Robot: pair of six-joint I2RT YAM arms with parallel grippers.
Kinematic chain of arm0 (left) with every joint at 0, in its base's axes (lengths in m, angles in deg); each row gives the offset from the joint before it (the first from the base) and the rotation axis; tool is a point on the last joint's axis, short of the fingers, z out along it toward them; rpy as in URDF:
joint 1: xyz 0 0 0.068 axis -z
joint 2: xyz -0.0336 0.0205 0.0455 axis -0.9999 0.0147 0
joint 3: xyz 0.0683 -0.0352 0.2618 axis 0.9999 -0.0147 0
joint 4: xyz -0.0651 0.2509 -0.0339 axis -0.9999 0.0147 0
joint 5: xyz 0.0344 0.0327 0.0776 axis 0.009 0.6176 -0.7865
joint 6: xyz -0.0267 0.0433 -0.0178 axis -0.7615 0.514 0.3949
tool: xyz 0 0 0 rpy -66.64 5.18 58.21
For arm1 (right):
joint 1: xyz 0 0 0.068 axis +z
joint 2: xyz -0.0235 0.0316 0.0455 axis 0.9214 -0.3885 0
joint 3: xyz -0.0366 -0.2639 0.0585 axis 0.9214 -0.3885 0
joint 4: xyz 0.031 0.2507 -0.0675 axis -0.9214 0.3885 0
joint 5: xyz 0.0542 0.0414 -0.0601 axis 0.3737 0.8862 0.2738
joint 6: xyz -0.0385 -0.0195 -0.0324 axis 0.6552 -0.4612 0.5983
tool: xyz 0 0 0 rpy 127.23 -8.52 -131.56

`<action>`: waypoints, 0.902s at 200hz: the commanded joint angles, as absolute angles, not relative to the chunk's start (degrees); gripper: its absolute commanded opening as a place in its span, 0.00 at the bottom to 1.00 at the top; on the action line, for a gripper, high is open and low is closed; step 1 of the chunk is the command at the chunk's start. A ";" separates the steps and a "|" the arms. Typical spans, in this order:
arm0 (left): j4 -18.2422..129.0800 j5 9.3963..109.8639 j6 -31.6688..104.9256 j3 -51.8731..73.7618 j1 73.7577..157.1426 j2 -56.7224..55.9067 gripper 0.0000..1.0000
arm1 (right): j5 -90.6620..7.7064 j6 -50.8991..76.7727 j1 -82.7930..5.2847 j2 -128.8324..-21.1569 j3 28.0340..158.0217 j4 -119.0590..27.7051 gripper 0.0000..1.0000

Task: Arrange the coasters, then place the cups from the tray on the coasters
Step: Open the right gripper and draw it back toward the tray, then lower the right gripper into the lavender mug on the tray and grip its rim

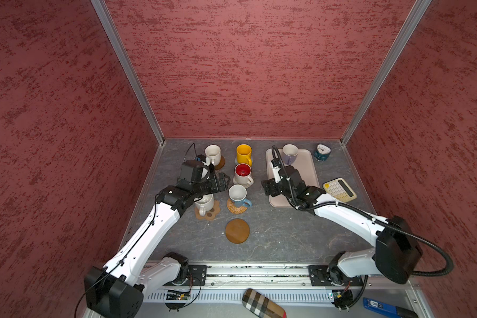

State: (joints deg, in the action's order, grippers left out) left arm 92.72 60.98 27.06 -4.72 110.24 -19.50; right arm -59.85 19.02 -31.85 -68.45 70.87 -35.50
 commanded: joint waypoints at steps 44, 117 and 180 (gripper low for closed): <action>84.80 60.21 27.66 -0.64 112.18 -10.63 0.99 | -57.85 9.60 -45.09 -78.20 79.79 -32.96 0.85; 78.54 61.14 30.54 3.58 112.06 -1.77 0.99 | -56.10 10.13 -52.86 -90.46 89.46 -32.93 0.94; 72.67 59.38 31.09 5.60 111.92 6.34 1.00 | -55.07 11.73 -56.43 -100.91 99.97 -30.30 0.79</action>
State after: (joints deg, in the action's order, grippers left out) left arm 76.48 60.46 29.79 3.63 111.99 3.75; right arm -56.52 10.78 -55.37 -98.08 96.09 -31.64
